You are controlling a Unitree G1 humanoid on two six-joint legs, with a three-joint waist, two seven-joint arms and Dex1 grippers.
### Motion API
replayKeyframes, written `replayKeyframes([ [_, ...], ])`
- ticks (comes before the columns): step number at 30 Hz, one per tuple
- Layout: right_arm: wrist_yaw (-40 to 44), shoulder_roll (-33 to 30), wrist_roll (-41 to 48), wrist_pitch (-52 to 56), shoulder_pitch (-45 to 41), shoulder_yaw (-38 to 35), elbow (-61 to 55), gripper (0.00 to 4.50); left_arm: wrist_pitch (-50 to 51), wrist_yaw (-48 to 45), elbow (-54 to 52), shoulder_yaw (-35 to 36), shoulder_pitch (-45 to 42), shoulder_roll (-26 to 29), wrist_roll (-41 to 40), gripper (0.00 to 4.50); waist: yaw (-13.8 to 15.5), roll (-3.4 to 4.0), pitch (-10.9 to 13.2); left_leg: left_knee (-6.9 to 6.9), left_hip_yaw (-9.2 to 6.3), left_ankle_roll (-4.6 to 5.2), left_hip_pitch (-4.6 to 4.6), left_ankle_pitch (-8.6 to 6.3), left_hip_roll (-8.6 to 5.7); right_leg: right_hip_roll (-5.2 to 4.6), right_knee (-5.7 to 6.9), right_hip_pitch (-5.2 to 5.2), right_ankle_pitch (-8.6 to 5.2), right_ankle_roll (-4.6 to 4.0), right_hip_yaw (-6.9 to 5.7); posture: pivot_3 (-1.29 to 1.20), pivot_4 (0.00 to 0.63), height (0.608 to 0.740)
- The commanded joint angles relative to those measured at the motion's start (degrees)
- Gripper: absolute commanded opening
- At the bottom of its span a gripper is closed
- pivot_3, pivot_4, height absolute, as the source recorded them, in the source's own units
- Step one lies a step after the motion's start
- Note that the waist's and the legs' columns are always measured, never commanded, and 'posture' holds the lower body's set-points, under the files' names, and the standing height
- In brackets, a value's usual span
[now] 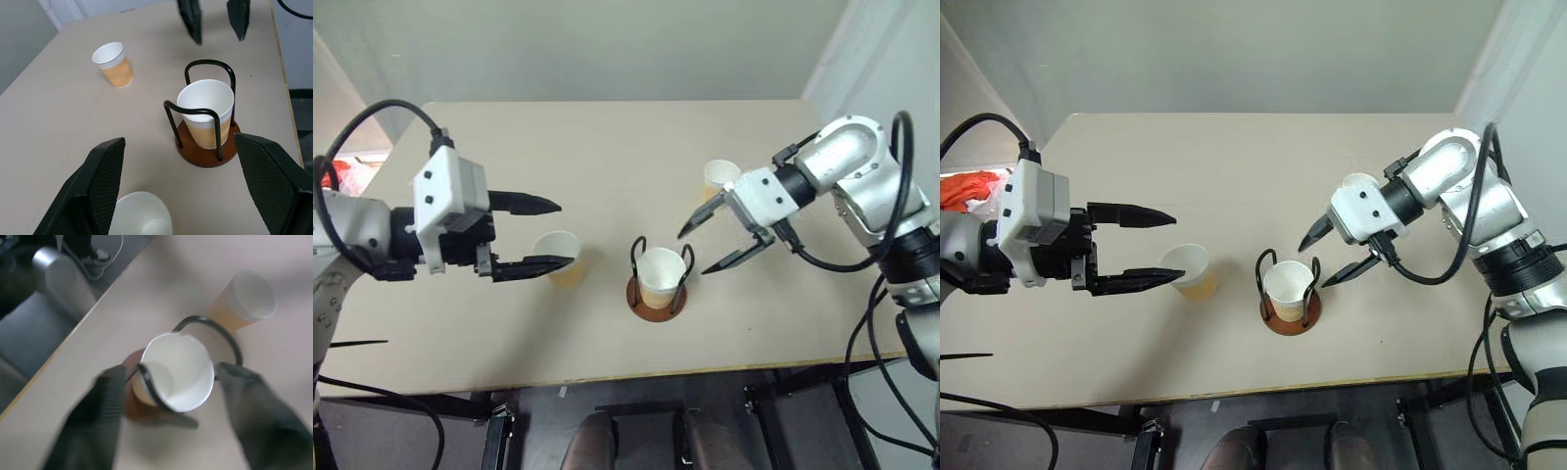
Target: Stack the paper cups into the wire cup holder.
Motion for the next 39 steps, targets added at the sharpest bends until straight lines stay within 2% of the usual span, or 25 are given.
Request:
replayKeyframes([
  [1,-4.1,2.5,-3.4,-0.6,-4.8,-6.0,7.1,4.45,-0.6,1.7,-0.5,0.9,-1.0,0.9,1.1,3.88,0.0,0.0,0.0,0.0,0.0,-0.02,0.0,0.01,0.0,0.0,0.0,-0.03,0.02,-0.03,0.0,0.0,0.15,0.74],
  [3,-7.8,4.8,-6.7,-2.0,-7.2,-7.1,14.7,4.45,-0.9,2.7,0.0,-0.1,-1.6,0.8,2.3,3.88,0.0,-0.01,0.0,-0.02,-0.03,-0.03,-0.02,0.03,0.0,0.0,0.0,-0.05,0.05,-0.08,-0.01,0.0,0.15,0.74],
  [5,-20.3,8.0,-14.8,-6.4,-12.0,-6.6,31.7,4.45,-1.9,6.2,1.8,-3.6,-3.8,0.0,6.5,3.88,0.0,0.01,0.0,-0.01,-0.03,-0.03,-0.01,0.03,0.0,-0.01,-0.01,-0.04,0.08,-0.14,0.0,0.0,0.15,0.74],
  [6,-24.0,9.1,-17.5,-8.3,-13.7,-6.5,37.5,4.45,-2.1,7.2,2.3,-4.8,-4.7,-0.4,7.8,3.88,0.1,0.01,0.0,0.01,-0.03,-0.04,0.04,0.05,0.0,-0.02,0.01,-0.06,0.13,-0.22,0.02,0.0,0.15,0.74],
  [10,-29.3,10.0,-25.4,-14.0,-16.8,-4.9,52.6,4.45,-1.1,10.6,3.5,-6.6,-10.1,-3.9,7.9,3.88,0.9,-0.01,0.0,-0.11,-0.08,-0.03,-0.05,0.15,-0.01,-0.08,-0.03,-0.16,0.23,-0.39,-0.03,0.0,0.15,0.74],
  [12,-33.3,10.8,-28.6,-14.4,-18.0,-5.0,57.3,4.45,-1.0,10.7,3.7,-6.7,-10.6,-3.9,8.3,3.88,0.9,0.01,0.0,-0.13,-0.05,-0.12,-0.12,0.1,-0.02,-0.09,-0.03,-0.21,0.26,-0.34,-0.03,0.0,0.15,0.74],
  [14,-37.1,11.8,-31.4,-13.4,-18.0,-5.1,61.1,4.45,-0.5,11.5,3.9,-6.9,-10.6,-3.7,9.0,3.88,0.8,0.05,0.0,-0.19,-0.01,-0.24,-0.12,0.02,-0.02,-0.09,-0.06,-0.27,0.58,0.21,-0.04,0.0,0.15,0.74],
  [18,-41.2,13.7,-34.0,-12.6,-17.5,-6.8,64.7,4.45,1.5,12.5,2.7,-6.5,-11.0,-4.1,8.0,3.88,0.3,0.05,0.0,-0.35,0.01,-0.35,-0.12,-0.05,0.06,-0.07,-0.08,-0.41,0.58,0.25,-0.11,0.0,0.15,0.74],
  [25,-42.7,16.5,-36.1,-11.0,-16.2,-8.7,66.5,4.45,4.0,13.3,-0.1,-4.1,-9.6,-3.0,6.6,3.88,0.3,0.06,0.0,-0.42,0.03,-0.39,-0.13,-0.06,0.1,-0.05,-0.1,-0.43,0.58,0.25,-0.13,0.0,0.15,0.74],
  [29,-42.5,17.5,-37.0,-10.3,-15.3,-9.4,66.8,3.61,5.6,13.8,-1.5,-2.8,-8.5,-2.3,5.9,3.88,0.3,0.06,0.0,-0.3,0.03,-0.4,-0.13,-0.06,0.1,-0.05,-0.09,-0.36,0.58,0.25,-0.13,0.0,0.15,0.74],
  [39,-42.7,18.2,-39.0,-10.3,-14.4,-10.8,66.9,0.17,9.0,14.0,-3.2,0.5,-7.9,-1.8,2.7,3.88,0.4,0.06,0.0,-0.25,0.03,-0.44,-0.12,-0.02,0.1,-0.06,-0.05,-0.34,0.59,0.27,-0.13,0.0,0.15,0.74],
])
